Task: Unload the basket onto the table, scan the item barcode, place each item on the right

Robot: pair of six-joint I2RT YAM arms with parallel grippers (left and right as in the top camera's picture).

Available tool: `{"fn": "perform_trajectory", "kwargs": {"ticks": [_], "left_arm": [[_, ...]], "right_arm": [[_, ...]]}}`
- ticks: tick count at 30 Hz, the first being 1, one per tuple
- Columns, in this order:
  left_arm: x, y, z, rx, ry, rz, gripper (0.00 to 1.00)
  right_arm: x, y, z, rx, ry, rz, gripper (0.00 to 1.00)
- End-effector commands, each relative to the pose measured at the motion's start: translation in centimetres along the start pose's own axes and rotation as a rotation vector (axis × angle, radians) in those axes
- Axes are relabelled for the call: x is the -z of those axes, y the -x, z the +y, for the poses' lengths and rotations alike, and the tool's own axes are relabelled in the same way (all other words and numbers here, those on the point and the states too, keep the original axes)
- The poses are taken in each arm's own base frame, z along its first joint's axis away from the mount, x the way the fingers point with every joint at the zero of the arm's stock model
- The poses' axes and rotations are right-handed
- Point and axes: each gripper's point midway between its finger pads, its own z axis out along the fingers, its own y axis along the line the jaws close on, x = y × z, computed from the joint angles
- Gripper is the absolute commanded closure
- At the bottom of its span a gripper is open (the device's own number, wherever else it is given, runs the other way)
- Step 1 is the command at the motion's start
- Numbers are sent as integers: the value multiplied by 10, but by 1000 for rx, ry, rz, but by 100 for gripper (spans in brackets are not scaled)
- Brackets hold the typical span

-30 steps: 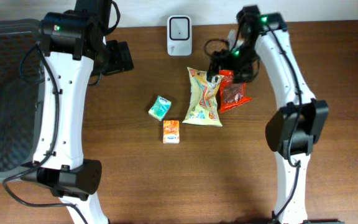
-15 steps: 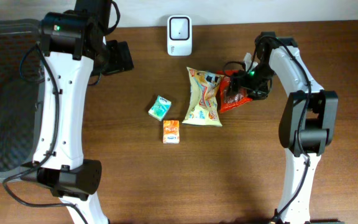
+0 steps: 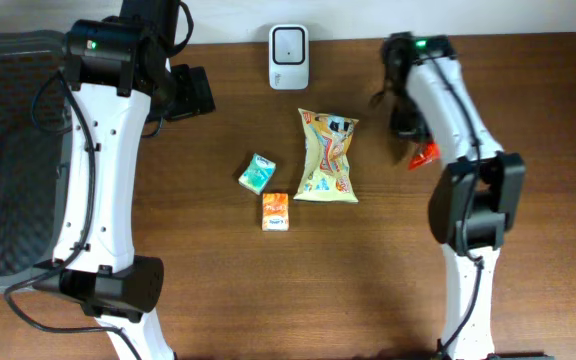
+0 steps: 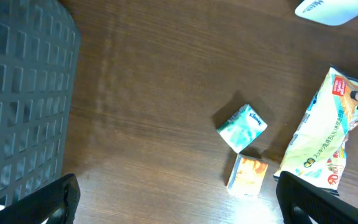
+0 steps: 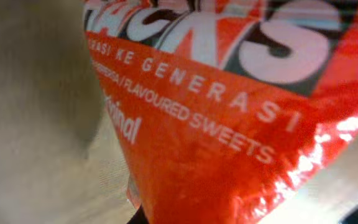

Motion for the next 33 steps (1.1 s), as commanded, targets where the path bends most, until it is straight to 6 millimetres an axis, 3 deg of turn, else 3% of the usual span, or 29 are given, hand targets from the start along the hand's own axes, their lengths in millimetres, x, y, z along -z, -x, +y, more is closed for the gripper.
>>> {"fn": "perform_trajectory", "kwargs": {"ticks": [1,3,5,7,10,14,15,16,17,19,20,22,23,24,26,28,32,33], "left_arm": [[-1,1,0,9,1,1,1],[-1,0,0,9,1,1,1],[-1,1,0,9,1,1,1],[-1,1,0,9,1,1,1],[-1,1,0,9,1,1,1],[-1,1,0,9,1,1,1],[-1,1,0,9,1,1,1],[-1,1,0,9,1,1,1],[-1,1,0,9,1,1,1],[-1,1,0,9,1,1,1],[-1,1,0,9,1,1,1],[-1,1,0,9,1,1,1],[-1,1,0,9,1,1,1],[-1,1,0,9,1,1,1],[-1,1,0,9,1,1,1],[-1,1,0,9,1,1,1],[-1,1,0,9,1,1,1],[-1,1,0,9,1,1,1]], "right_arm": [[8,11,-1,-112,-238,-213,96],[-5,2,19,-78,-244,-235,96],[-23,-20,51,-26,-209,-223,95],[-28,-37,76,7,-145,-191,85],[-20,-59,116,45,-8,-137,83],[4,-70,149,116,105,-132,75],[17,-69,152,134,141,-121,62],[31,-64,150,125,169,-114,58],[49,-56,142,107,193,-113,47],[90,-35,123,139,290,-122,2],[107,-25,110,159,341,-131,1],[113,-7,80,117,347,-141,0],[105,1,65,85,339,-126,5],[94,3,57,59,365,-77,23],[77,-9,64,98,461,33,43],[53,-25,84,202,549,114,63],[-8,-54,117,241,550,190,85],[-18,-58,122,243,548,195,86]]}}
